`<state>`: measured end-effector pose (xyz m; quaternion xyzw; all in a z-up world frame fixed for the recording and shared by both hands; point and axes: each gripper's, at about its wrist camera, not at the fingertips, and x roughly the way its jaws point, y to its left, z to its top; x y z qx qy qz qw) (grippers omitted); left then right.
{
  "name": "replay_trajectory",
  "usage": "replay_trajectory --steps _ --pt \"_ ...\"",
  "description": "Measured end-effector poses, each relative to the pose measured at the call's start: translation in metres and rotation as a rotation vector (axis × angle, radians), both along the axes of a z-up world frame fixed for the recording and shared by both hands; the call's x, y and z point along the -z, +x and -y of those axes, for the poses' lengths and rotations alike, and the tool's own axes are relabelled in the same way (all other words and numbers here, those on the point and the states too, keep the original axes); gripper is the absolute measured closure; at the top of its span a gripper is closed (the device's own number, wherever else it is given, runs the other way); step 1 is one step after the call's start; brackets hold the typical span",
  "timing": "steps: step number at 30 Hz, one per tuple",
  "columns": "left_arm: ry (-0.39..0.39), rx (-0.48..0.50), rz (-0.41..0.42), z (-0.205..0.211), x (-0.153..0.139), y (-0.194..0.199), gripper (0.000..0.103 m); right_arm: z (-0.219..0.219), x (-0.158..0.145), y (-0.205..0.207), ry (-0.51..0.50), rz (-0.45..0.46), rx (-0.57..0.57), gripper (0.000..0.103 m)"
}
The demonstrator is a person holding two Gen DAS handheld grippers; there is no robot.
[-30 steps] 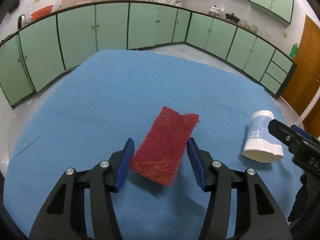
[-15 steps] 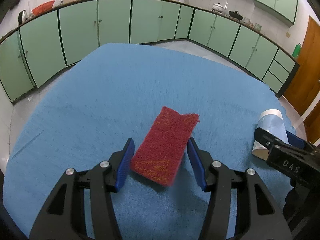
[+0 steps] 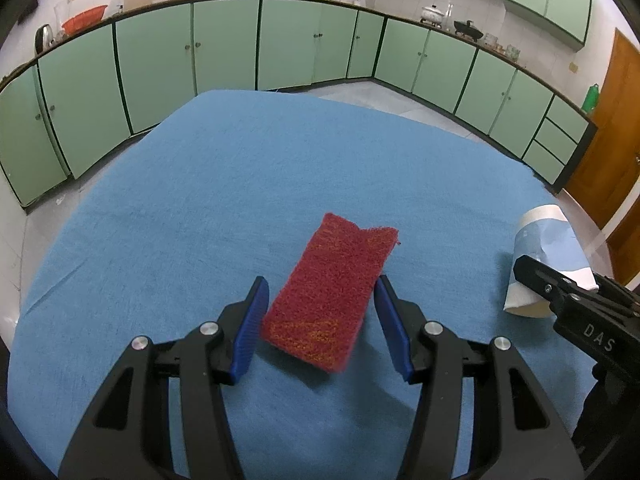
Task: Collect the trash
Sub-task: 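Grasp the white-and-blue container with the right gripper while the left holds the pad, then carry the red pad and white-and-blue container over the black bin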
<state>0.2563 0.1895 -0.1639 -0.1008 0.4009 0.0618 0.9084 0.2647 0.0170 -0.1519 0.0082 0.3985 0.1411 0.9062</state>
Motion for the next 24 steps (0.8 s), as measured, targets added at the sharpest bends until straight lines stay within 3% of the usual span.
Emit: replay_trajectory --steps 13,24 --pt "-0.005 0.045 0.067 0.035 -0.034 -0.019 0.051 0.036 -0.046 -0.040 0.031 0.080 -0.026 0.044" --pt "0.015 0.105 0.134 0.089 -0.066 -0.044 0.050 0.073 -0.081 -0.076 0.059 0.152 -0.026 0.044"
